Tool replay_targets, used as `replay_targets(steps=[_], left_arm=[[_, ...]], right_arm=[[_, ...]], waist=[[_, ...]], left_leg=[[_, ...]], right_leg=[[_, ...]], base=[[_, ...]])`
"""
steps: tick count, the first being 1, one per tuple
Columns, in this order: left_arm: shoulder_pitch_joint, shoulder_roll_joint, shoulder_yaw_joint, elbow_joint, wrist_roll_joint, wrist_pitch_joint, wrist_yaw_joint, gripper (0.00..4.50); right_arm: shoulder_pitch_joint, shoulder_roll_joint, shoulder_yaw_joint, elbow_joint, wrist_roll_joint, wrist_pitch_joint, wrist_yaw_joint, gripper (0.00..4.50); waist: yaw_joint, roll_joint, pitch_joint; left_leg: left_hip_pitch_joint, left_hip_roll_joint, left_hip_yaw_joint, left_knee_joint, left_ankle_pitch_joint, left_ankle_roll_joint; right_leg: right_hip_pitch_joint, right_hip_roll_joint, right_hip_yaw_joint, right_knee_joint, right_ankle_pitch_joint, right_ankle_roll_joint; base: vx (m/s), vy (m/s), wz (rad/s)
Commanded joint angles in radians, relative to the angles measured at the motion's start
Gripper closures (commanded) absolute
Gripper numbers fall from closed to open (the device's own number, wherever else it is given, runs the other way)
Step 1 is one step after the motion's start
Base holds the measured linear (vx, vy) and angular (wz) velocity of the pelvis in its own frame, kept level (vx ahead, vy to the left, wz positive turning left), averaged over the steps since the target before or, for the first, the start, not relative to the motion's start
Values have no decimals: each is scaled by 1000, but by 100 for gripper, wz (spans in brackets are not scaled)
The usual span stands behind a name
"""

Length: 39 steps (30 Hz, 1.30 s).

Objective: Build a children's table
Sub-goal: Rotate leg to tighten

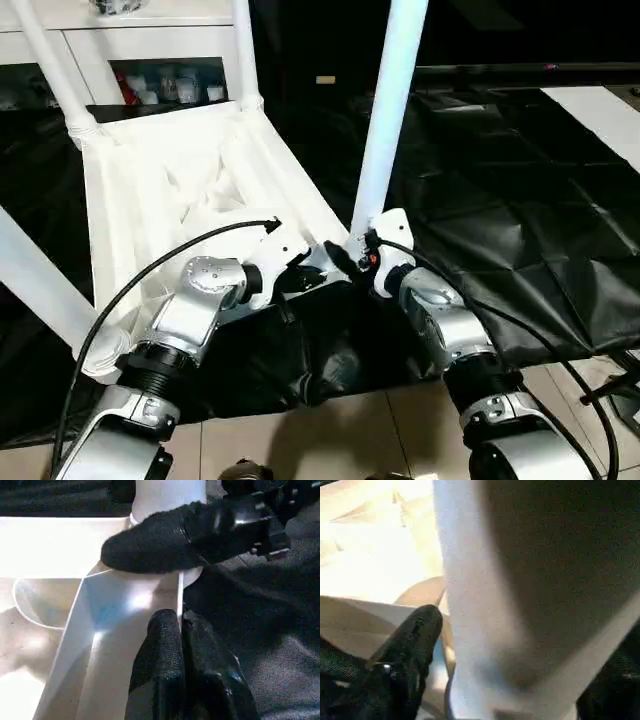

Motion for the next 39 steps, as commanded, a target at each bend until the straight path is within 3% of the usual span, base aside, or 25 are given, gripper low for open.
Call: replay_targets(steps=[1,8,13,18,27,30,37,39], left_arm=[[-35,-53,-45,-64,-57,-42,-48,450],[-43,23,-57,-56,-87,-65,-200,450],[-52,60,-63,-43,-101,-67,-287,450],[-60,73,-61,-31,-103,-68,-323,450],[-68,110,-63,-18,-114,-58,-408,450],[-67,118,-64,-19,-113,-58,-421,450],[-71,111,-58,-2,-98,-79,-380,450],[-81,82,-45,20,-75,-90,-285,450]], right_arm=[[9,44,136,12,-3,-3,152,42],[12,-85,158,-38,43,-13,456,42],[9,-151,175,-38,64,-8,626,42],[1,-180,181,-32,75,-9,714,93],[-1,-235,207,-66,114,46,913,165],[6,-241,216,-78,116,63,942,187],[19,-225,218,-79,100,46,911,193],[7,-174,183,-22,61,-6,730,194]], waist=[[1,5,-72],[11,6,-75],[20,2,-73],[36,2,-72],[59,-3,-75],[61,-3,-74],[60,-1,-74],[57,0,-74]], left_leg=[[29,86,-50,-75,-185,13],[26,89,-45,-66,-129,59],[27,91,-44,-67,-166,48],[32,93,-44,-69,-181,30],[31,93,-44,-66,-156,41],[29,93,-45,-67,-158,39],[30,93,-46,-69,-175,18],[31,92,-47,-69,-181,11]], right_leg=[[45,-83,57,-65,-120,-243],[49,-80,53,-50,-30,-278],[47,-82,52,-56,-98,-279],[42,-84,54,-57,-129,-275],[42,-86,53,-55,-126,-268],[41,-87,53,-55,-134,-267],[40,-88,53,-57,-154,-260],[38,-88,54,-58,-152,-260]], base=[[0,0,0],[0,0,0],[0,0,0],[0,0,0],[0,0,0],[0,0,0],[0,0,0],[0,0,0]])
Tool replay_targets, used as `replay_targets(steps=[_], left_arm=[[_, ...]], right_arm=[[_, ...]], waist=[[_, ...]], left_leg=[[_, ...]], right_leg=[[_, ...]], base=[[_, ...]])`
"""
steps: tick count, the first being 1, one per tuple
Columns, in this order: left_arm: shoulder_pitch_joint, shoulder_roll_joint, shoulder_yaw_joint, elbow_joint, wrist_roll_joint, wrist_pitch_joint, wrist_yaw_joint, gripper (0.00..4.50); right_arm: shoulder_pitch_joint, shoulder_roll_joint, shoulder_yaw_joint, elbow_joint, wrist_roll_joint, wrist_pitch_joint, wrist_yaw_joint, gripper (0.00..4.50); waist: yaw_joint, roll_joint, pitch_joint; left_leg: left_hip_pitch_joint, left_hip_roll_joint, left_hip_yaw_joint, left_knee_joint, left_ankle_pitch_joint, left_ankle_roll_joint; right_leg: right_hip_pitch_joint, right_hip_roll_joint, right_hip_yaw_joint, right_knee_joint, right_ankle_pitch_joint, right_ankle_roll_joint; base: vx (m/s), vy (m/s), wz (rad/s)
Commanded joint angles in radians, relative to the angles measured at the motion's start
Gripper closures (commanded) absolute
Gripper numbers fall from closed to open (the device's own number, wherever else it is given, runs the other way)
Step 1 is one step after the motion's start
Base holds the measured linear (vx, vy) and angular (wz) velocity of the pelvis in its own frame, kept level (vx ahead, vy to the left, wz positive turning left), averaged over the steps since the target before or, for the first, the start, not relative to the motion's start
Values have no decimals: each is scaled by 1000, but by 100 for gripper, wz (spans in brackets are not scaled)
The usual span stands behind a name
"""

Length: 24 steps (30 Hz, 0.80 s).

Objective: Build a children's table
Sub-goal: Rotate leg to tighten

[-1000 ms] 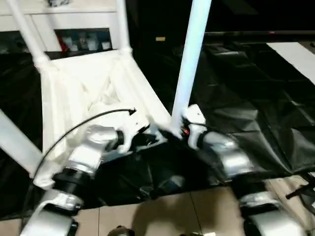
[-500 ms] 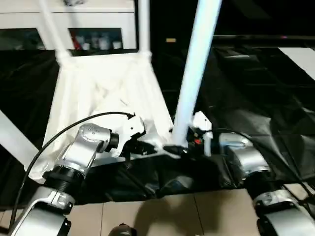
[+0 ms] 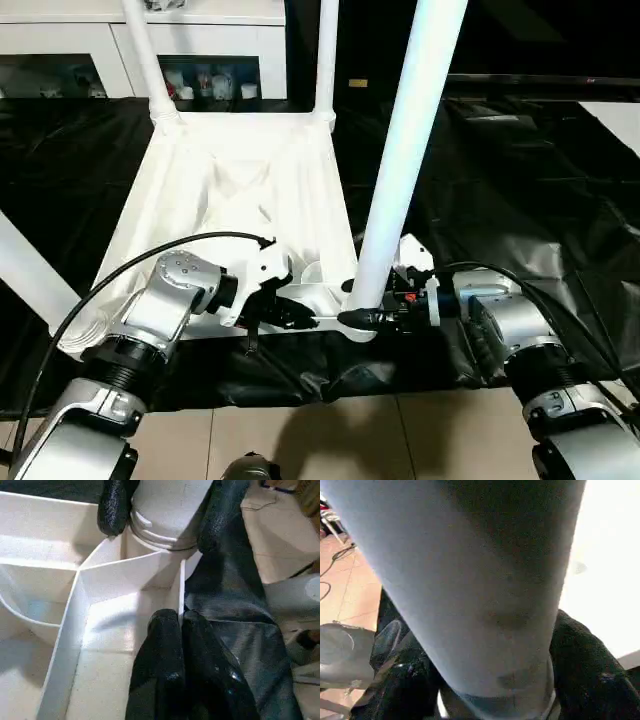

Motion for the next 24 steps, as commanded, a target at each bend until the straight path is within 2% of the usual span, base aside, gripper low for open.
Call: replay_targets(steps=[1,3,6,9,10,12,14,16,18,21,24], left_arm=[[-69,-72,16,-5,9,-26,151,450],[-74,-93,25,4,23,-20,210,450],[-77,-139,35,5,47,4,321,450],[-77,-194,43,-6,62,40,423,450],[-77,-194,43,-6,62,40,423,450],[-84,-231,49,-4,71,55,489,450],[-84,-247,45,-11,70,59,497,450],[-79,-261,46,-23,60,64,496,450],[-76,-266,46,-28,60,68,499,450],[-66,-253,38,-40,56,58,468,450],[-55,-207,20,-53,30,15,350,450]], right_arm=[[0,101,41,27,-32,-45,-127,194],[-11,140,12,61,-48,-55,-256,194],[-24,205,-26,100,-60,-33,-454,194],[-41,278,-61,137,-69,-3,-651,194],[-41,278,-61,137,-69,-3,-651,194],[-65,331,-101,173,-64,23,-792,194],[-64,356,-97,166,-60,8,-777,194],[-55,369,-90,152,-55,-19,-756,138],[-51,371,-92,143,-42,-19,-752,121],[-47,353,-85,129,-43,-20,-725,87],[-36,292,-55,95,-49,-29,-611,65]], waist=[[-10,1,-74],[-19,1,-69],[-32,1,-69],[-53,1,-72],[-55,1,-72],[-63,2,-74],[-62,3,-75],[-61,3,-78],[-60,4,-78],[-61,7,-76],[-60,6,-75]], left_leg=[[33,92,-47,-75,-187,5],[36,90,-55,-81,-238,-27],[36,91,-58,-85,-252,-46],[33,88,-55,-84,-238,-40],[33,87,-55,-83,-233,-38],[27,86,-54,-81,-200,-24],[31,84,-52,-78,-199,-15],[29,84,-51,-76,-172,1],[29,83,-48,-73,-137,26],[30,85,-49,-75,-152,30],[28,84,-50,-75,-175,26]], right_leg=[[35,-89,55,-62,-159,-260],[35,-95,57,-75,-253,-239],[35,-93,57,-78,-281,-221],[36,-90,58,-76,-232,-225],[36,-90,58,-75,-225,-228],[40,-87,58,-70,-178,-235],[40,-87,57,-71,-164,-236],[43,-86,57,-66,-118,-240],[43,-82,55,-60,-56,-254],[43,-82,54,-63,-71,-255],[47,-85,55,-67,-102,-250]], base=[[0,0,0],[0,0,0],[0,0,0],[0,0,0],[0,0,0],[0,0,0],[0,0,0],[0,0,0],[0,0,0],[0,0,0],[0,0,0]])
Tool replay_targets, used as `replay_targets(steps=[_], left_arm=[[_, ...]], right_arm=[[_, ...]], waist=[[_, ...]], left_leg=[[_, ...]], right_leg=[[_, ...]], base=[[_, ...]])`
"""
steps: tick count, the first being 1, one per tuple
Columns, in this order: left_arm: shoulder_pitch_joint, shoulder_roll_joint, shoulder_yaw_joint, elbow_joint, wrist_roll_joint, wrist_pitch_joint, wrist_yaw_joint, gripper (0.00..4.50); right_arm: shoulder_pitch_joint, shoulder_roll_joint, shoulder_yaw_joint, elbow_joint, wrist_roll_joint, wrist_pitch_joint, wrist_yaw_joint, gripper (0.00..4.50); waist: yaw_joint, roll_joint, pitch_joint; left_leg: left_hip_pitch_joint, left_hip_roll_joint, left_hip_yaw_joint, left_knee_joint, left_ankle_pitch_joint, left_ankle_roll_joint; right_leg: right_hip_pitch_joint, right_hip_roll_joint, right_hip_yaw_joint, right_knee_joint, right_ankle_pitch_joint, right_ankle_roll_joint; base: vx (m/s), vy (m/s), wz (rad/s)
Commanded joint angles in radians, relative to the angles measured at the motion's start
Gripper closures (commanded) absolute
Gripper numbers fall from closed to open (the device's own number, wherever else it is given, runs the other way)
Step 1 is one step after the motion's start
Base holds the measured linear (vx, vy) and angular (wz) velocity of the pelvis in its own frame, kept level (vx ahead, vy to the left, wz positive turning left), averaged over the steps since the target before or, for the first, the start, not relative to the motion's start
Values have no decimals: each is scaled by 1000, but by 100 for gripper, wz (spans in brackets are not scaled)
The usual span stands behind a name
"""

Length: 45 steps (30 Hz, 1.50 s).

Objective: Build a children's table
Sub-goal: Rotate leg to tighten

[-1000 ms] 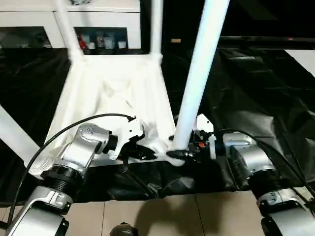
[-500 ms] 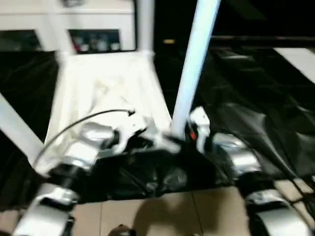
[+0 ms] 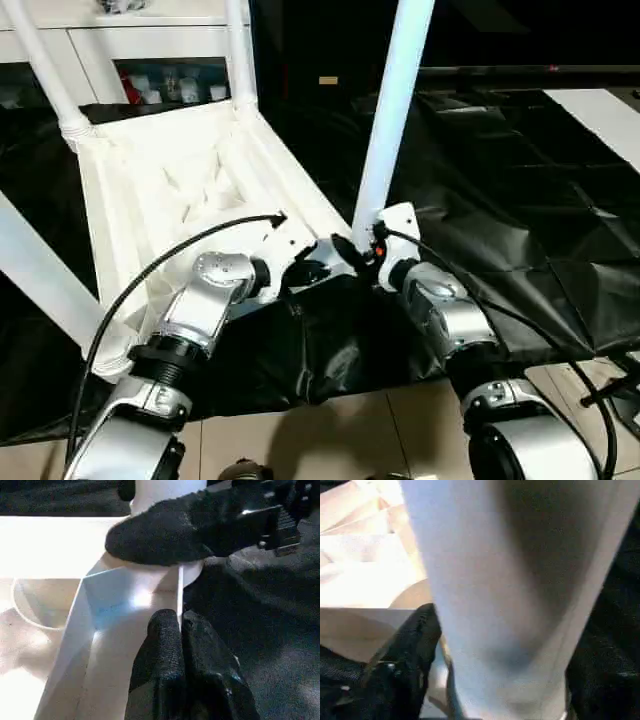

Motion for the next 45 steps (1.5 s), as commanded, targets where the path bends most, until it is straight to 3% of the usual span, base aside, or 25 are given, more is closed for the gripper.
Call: replay_targets(steps=[1,7,13,15,17,20,23,24,29,45], left_arm=[[-23,-32,-50,-78,-75,-67,-90,450],[-9,44,-64,-93,-110,-89,-252,450],[-14,86,-68,-74,-116,-101,-333,450],[-15,90,-67,-74,-118,-102,-341,450],[-18,98,-66,-71,-123,-98,-357,450],[-16,109,-65,-74,-132,-95,-381,450],[-11,117,-72,-75,-134,-86,-410,450],[-7,125,-76,-79,-134,-82,-425,450],[-7,125,-76,-79,-134,-82,-425,450],[-7,125,-76,-79,-134,-82,-425,450]], right_arm=[[11,39,126,-19,-2,7,168,65],[44,-59,190,-87,17,-5,424,65],[76,-150,241,-153,37,22,648,65],[81,-160,247,-163,40,26,670,89],[89,-175,251,-184,55,47,713,89],[98,-202,264,-215,74,84,787,124],[101,-213,276,-221,77,102,823,151],[103,-217,290,-224,71,106,839,160],[103,-217,290,-224,71,106,839,188],[103,-217,290,-224,71,106,839,191]], waist=[[3,7,-75],[11,10,-75],[34,10,-70],[39,9,-71],[41,9,-71],[50,12,-72],[54,11,-73],[53,2,-73],[52,6,-71],[52,6,-72]], left_leg=[[28,84,-50,-74,-171,26],[30,89,-46,-72,-164,35],[42,93,-43,-75,-226,10],[35,94,-46,-77,-219,8],[36,93,-47,-78,-227,0],[36,93,-47,-77,-223,0],[35,94,-48,-77,-217,-1],[34,94,-47,-77,-213,1],[34,94,-48,-78,-220,-7],[34,94,-48,-77,-210,-5]], right_leg=[[48,-85,55,-61,-98,-249],[46,-80,52,-54,-65,-270],[36,-82,55,-65,-152,-261],[39,-84,55,-61,-152,-260],[39,-85,55,-63,-170,-256],[39,-85,55,-63,-162,-253],[40,-86,54,-61,-154,-256],[41,-87,54,-61,-156,-257],[39,-89,55,-64,-187,-252],[39,-88,55,-62,-176,-252]], base=[[0,0,0],[0,0,0],[0,0,0],[0,0,0],[0,0,0],[0,0,0],[0,0,0],[0,0,0],[0,0,0],[0,0,0]])
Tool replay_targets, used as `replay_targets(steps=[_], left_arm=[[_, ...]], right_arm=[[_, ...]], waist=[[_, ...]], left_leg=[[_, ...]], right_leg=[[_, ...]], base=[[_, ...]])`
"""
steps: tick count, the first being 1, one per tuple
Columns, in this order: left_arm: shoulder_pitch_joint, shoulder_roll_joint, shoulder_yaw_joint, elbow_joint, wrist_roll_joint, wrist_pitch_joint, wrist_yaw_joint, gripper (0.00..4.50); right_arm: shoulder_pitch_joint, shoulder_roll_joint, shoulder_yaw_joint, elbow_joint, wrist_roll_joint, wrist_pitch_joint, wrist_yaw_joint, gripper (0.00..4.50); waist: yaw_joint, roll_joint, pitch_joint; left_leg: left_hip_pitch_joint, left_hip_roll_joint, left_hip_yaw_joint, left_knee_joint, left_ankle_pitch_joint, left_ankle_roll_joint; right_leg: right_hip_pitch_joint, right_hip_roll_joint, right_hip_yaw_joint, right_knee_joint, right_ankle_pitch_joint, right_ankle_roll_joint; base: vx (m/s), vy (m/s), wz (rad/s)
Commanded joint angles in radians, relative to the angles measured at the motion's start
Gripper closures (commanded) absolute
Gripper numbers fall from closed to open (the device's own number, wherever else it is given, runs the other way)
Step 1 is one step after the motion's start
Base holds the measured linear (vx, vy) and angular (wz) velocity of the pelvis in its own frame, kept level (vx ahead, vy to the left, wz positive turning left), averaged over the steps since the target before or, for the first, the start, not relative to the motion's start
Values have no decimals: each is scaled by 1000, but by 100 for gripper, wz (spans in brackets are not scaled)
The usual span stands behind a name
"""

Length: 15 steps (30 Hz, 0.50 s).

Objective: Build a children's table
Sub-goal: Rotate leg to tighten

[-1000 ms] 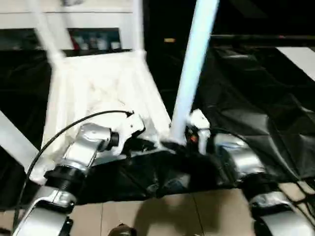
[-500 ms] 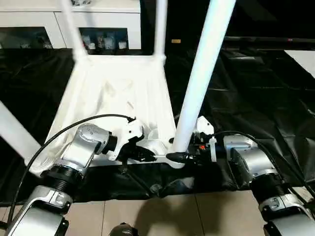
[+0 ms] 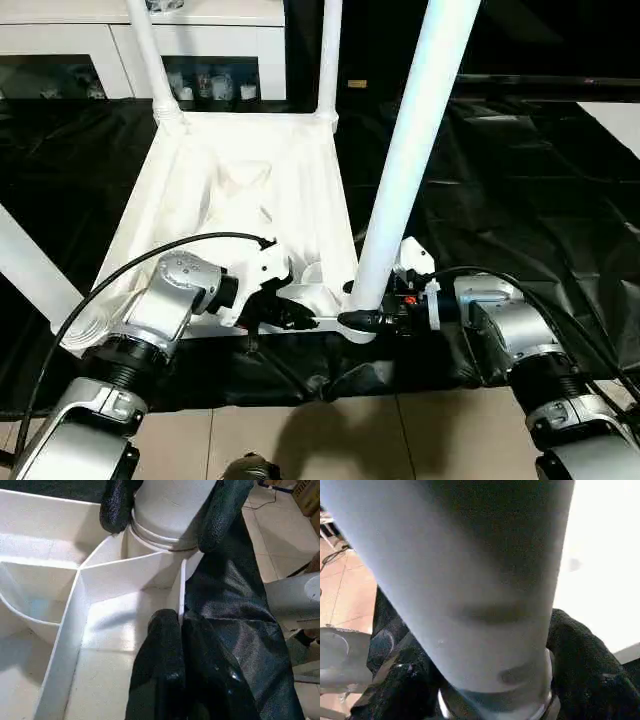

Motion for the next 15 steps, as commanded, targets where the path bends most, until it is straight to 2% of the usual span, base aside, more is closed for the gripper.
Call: replay_targets(steps=[1,10,11,12,13,14,15], left_arm=[[-34,-39,-8,-59,-41,-14,24,450],[-33,-34,-9,-60,-41,-13,15,450],[-30,-55,-4,-67,-31,-4,62,450],[-21,-118,11,-84,0,24,207,450],[-15,-162,22,-95,24,42,314,450],[-14,-166,24,-96,27,44,326,450],[-12,-170,26,-97,33,44,344,450]], right_arm=[[15,44,106,-31,11,8,83,191],[17,40,113,-44,8,20,95,191],[10,82,88,-17,2,14,-4,191],[-12,212,8,65,-14,-1,-308,191],[-32,308,-57,132,-22,-15,-540,192],[-36,319,-65,141,-23,-18,-566,192],[-44,334,-80,160,-23,-23,-610,193]], waist=[[-7,5,-73],[-7,5,-73],[-6,5,-73],[-14,3,-70],[-19,3,-68],[-34,-1,-64],[-44,-1,-67]], left_leg=[[35,94,-49,-79,-211,-5],[35,93,-49,-78,-213,-5],[34,93,-49,-78,-211,-4],[34,94,-52,-82,-215,-17],[33,96,-54,-85,-232,-33],[32,93,-64,-91,-285,-72],[34,90,-69,-91,-314,-90]], right_leg=[[36,-87,54,-64,-175,-252],[36,-88,54,-65,-183,-251],[37,-88,54,-65,-184,-250],[28,-91,57,-63,-189,-256],[27,-98,60,-68,-217,-253],[27,-101,56,-76,-323,-230],[32,-103,53,-83,-387,-200]], base=[[0,0,0],[0,0,0],[0,0,0],[0,0,0],[0,0,0],[0,0,0],[0,0,0]])
